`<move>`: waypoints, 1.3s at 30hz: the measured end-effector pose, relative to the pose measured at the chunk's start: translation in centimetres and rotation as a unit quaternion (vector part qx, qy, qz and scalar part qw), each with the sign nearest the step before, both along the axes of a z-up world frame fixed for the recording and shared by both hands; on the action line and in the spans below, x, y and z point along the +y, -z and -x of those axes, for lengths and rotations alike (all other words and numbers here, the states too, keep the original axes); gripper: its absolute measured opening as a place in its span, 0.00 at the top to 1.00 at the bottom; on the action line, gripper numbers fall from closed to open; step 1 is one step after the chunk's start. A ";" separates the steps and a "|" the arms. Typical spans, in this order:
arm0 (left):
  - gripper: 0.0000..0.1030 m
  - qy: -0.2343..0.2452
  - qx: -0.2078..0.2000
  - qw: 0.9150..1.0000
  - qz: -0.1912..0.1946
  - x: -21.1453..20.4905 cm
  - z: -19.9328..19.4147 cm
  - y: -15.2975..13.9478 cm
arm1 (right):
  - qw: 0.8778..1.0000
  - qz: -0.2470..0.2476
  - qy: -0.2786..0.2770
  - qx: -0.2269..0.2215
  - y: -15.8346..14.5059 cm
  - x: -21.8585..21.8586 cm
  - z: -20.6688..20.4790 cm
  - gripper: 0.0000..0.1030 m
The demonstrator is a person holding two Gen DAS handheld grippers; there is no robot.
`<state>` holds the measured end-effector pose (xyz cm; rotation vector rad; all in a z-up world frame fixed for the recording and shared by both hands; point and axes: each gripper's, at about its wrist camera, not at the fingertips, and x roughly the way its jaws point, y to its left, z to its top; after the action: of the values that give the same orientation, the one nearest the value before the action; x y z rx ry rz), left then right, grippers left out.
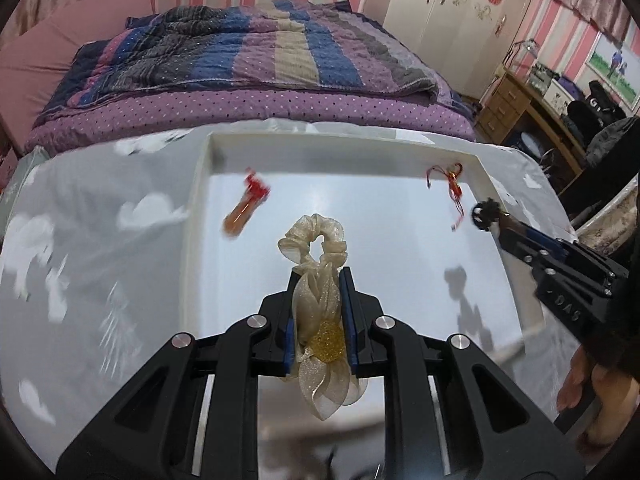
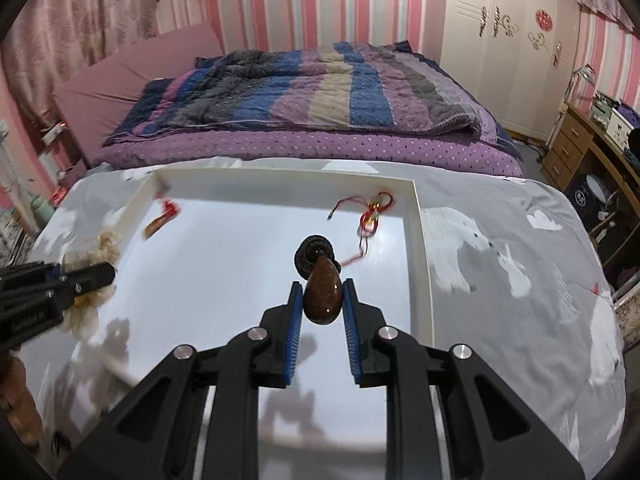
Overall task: Organize jewelry
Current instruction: 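Carry the scrunchie and pendant into the white tray and open both tools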
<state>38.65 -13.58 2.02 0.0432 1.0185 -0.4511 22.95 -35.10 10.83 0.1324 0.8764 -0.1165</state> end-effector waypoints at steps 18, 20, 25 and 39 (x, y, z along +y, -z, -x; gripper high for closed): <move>0.82 -0.006 0.007 0.998 -0.068 -7.2 -7.9 3.8 | 0.997 -0.021 0.034 0.063 5.1 -3.3 -10.1 0.81; 0.82 -0.009 0.011 0.997 -0.070 -7.4 -8.4 4.2 | 0.997 -0.023 0.033 0.066 5.3 -3.6 -10.3 0.81; 0.72 -0.003 0.017 0.998 -0.060 -7.4 -9.0 4.4 | 0.997 -0.021 0.032 0.074 5.6 -3.7 -10.6 0.80; 0.34 -0.021 -0.032 0.999 -0.037 -4.0 -6.3 -1.6 | 0.999 -0.019 0.020 0.039 1.0 -4.4 -8.5 0.60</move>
<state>45.00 -17.57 3.65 0.1020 0.9705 -0.3721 31.43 -39.51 9.86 0.1820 0.9547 -0.1434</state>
